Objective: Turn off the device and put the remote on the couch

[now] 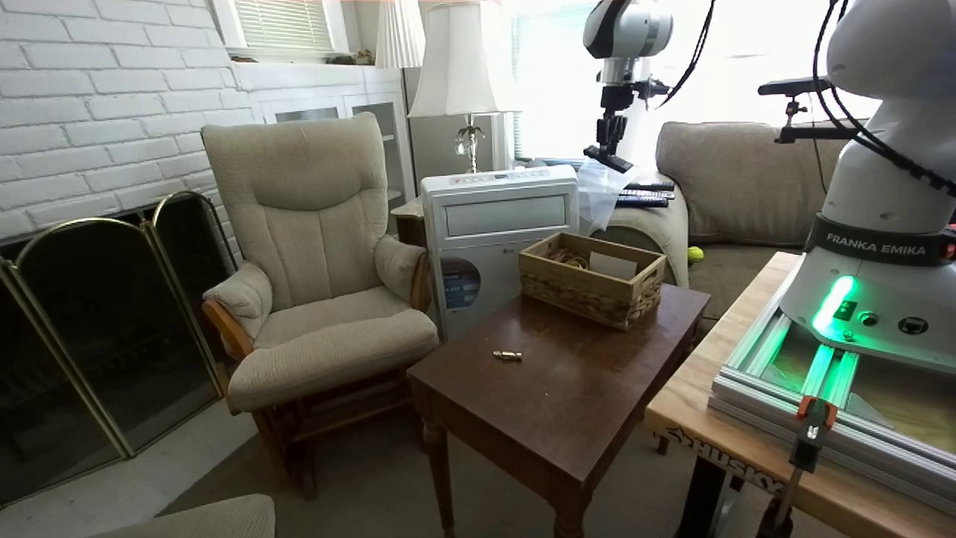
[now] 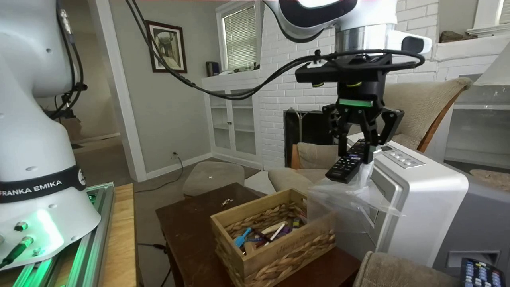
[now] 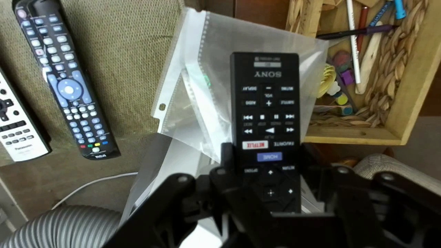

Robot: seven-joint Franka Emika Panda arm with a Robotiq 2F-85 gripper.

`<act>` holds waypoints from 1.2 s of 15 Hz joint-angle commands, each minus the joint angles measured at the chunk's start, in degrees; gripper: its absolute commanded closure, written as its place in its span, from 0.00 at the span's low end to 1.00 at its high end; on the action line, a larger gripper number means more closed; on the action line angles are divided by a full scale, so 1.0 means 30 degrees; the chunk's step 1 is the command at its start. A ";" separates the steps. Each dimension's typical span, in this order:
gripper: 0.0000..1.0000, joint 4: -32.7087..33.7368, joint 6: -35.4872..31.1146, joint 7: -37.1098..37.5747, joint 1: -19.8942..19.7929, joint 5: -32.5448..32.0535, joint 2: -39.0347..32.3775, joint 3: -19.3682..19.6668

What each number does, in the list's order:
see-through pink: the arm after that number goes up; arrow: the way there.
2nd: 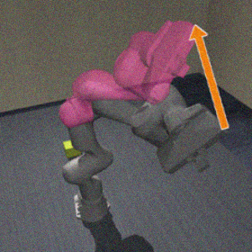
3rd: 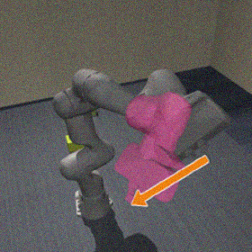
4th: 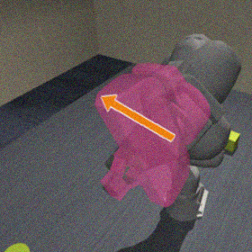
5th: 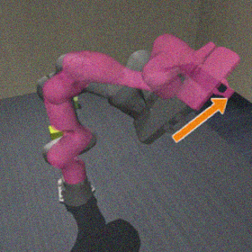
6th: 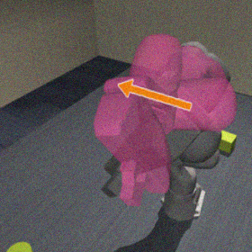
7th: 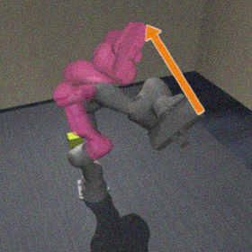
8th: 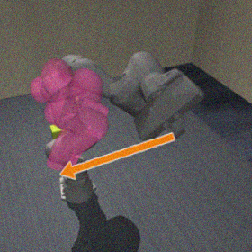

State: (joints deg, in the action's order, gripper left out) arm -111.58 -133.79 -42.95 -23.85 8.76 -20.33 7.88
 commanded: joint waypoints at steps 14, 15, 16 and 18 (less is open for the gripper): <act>0.74 0.6551 0.1495 -0.0800 -0.0652 -0.2964 -0.5882 0.1032; 0.74 0.6798 0.1342 -0.0581 -0.0592 -0.3125 -0.6195 0.1014; 0.74 0.7047 0.1265 -0.0432 -0.0533 -0.3291 -0.6537 0.0978; 0.74 0.7515 0.1276 -0.0271 -0.0457 -0.3561 -0.7112 0.0892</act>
State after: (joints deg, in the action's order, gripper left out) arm -93.30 -130.15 -45.99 -25.50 0.52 -37.82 10.72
